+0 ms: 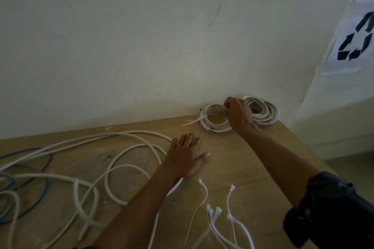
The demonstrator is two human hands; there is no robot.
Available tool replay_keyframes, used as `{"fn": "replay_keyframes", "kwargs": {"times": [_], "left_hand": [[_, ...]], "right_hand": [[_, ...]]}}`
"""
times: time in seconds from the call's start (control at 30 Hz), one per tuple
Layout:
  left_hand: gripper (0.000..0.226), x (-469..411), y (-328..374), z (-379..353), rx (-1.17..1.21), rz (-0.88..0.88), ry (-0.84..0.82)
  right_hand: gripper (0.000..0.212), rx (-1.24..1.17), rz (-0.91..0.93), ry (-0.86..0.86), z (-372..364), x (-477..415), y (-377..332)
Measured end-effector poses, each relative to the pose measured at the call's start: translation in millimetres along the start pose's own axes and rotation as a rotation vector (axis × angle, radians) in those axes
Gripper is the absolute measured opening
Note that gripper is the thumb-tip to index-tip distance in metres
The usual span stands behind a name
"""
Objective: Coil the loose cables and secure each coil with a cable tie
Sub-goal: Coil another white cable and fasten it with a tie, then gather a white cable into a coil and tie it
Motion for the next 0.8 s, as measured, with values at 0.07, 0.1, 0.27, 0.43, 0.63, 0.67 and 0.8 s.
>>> {"fn": "replay_keyframes", "kwargs": {"times": [0.07,0.1,0.27,0.43,0.63,0.67,0.8], "left_hand": [[0.076,-2,-1,-2,0.001,0.002,-0.006],[0.075,-2,-2,-2,0.005,-0.001,-0.007],[0.074,-6,-3,-2,0.041,-0.004,-0.056],[0.052,11,-16,34,0.353,-0.085,0.094],[0.031,73,-64,71,0.202,-0.046,0.228],[0.028,84,-73,74,0.168,-0.013,0.213],[0.025,132,-99,91,0.077,0.074,0.199]], "right_hand": [[0.017,0.049,0.007,-0.001,-2,1,-3],[0.018,0.058,0.008,0.012,-3,3,-4],[0.028,0.013,0.066,0.148,-7,42,-22],[0.009,-0.246,0.176,0.060,-18,105,-68],[0.039,-0.293,0.204,-0.430,-40,176,-127],[0.039,-0.277,0.230,-0.468,-41,184,-139],[0.037,-0.175,0.310,-0.592,-49,209,-173]]}}
Point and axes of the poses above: each hand's wrist, its own x-axis away from the middle knuckle, its own z-axis out of the back of the hand, y = z × x, the point moved 6 cm from there along -x, towards the middle knuckle, and after that the axes turned 2 degrees about -z, right-handed, at the moved point
